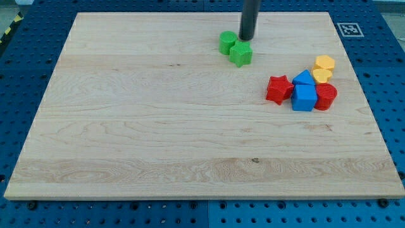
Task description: Nudge the green circle closer to the green star
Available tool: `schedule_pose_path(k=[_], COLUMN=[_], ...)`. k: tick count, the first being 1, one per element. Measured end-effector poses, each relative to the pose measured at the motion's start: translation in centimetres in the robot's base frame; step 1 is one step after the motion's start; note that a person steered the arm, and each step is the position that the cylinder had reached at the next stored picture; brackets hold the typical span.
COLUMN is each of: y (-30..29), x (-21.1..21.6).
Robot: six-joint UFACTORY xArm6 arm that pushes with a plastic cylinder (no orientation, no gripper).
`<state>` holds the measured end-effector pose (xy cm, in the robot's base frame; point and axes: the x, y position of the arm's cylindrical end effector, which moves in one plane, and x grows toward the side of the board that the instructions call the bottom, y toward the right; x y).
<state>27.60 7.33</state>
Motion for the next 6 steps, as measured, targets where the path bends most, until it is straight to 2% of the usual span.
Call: schedule_pose_path(k=[2,3,5,6], y=[-11.7,-11.2,-4.2,-6.8], x=[0.0,0.9,7.2,7.2])
